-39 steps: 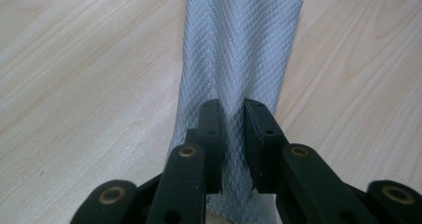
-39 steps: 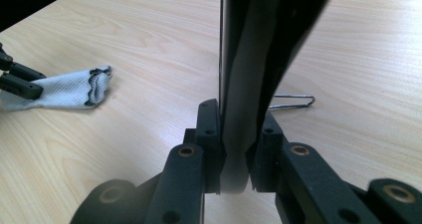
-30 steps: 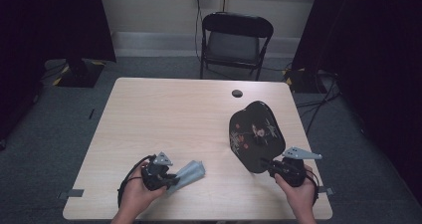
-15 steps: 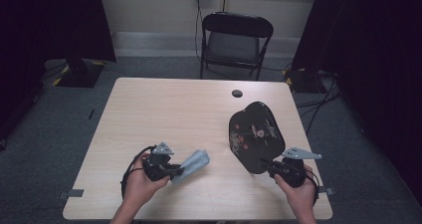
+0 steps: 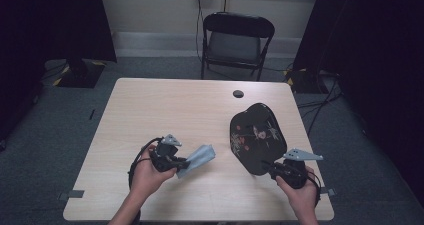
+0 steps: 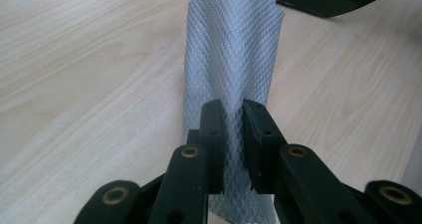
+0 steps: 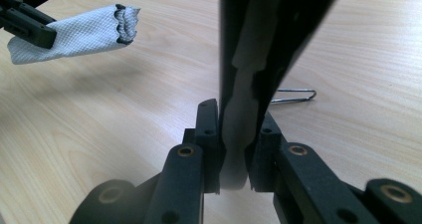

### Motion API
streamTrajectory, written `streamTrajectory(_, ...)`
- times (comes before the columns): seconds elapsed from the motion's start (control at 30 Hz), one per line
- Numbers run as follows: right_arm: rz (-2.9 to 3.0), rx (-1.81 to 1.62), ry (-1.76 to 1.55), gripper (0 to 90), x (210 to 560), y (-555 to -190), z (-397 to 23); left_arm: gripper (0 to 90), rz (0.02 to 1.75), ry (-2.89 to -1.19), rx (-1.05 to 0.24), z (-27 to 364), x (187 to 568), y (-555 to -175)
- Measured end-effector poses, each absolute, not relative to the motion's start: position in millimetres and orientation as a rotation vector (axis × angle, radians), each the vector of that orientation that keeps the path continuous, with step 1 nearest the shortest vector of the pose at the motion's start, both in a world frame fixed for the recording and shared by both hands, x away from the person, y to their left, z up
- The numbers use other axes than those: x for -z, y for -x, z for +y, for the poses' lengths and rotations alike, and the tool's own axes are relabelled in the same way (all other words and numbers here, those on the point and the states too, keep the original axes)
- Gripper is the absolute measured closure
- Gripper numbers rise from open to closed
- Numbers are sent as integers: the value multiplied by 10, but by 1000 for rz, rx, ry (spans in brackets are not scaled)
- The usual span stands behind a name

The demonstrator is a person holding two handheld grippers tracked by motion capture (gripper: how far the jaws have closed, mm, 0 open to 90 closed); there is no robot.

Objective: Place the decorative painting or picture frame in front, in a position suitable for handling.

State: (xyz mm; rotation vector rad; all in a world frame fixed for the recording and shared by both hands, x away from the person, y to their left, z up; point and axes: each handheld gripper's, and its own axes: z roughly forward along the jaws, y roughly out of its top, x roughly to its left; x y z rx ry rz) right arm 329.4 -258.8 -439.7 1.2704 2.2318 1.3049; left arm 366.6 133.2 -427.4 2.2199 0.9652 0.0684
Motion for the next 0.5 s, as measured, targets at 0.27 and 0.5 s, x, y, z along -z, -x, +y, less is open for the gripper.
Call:
streamTrajectory(0.27, 2230, -1306, -1271, 791, 4403, -3288, -2588, 797, 1002, -2259, -96, 1244, 4512, -3751)
streamTrajectory(0.5, 2231, -1303, -1264, 790, 4402, -3284, -2588, 755, 989, -2329, -124, 1184, 4667, -3750)
